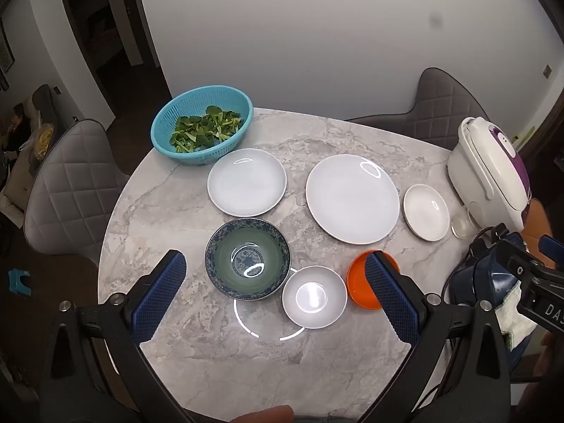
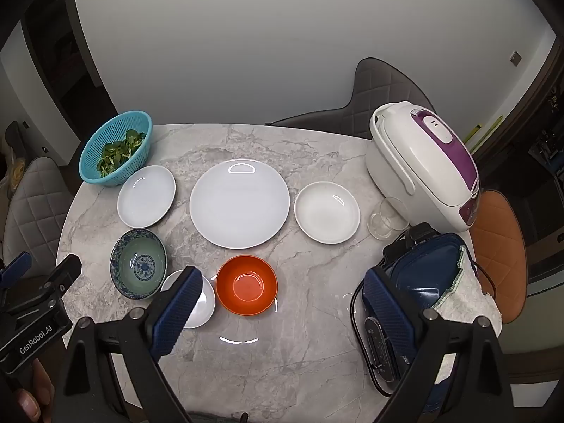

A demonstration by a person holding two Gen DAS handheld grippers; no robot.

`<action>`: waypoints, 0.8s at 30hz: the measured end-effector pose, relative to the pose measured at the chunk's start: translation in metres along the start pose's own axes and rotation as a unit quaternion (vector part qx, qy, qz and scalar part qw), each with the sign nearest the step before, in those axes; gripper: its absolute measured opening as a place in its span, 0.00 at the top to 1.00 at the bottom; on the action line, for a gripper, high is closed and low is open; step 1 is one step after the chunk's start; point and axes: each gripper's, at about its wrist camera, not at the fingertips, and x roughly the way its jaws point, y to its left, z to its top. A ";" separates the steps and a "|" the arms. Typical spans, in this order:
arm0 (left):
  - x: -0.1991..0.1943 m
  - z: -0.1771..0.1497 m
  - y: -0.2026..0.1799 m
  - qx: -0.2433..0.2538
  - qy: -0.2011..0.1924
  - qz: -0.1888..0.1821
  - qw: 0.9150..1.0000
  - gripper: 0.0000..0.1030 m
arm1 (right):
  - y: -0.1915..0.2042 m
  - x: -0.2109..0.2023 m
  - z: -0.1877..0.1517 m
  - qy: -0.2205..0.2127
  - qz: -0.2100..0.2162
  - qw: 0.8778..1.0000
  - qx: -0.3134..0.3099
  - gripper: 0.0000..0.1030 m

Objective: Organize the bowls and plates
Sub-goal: 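Move both grippers toward the large white plate beside the patterned bowl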

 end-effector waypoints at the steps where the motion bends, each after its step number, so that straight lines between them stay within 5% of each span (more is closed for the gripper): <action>1: 0.000 0.000 0.000 0.000 0.000 0.001 1.000 0.01 | 0.001 0.001 0.001 0.000 0.000 1.000 -0.001 0.07; 24: 0.011 -0.001 -0.005 -0.001 0.002 -0.004 1.000 0.01 | 0.002 0.004 0.002 0.000 -0.001 1.000 0.001 0.07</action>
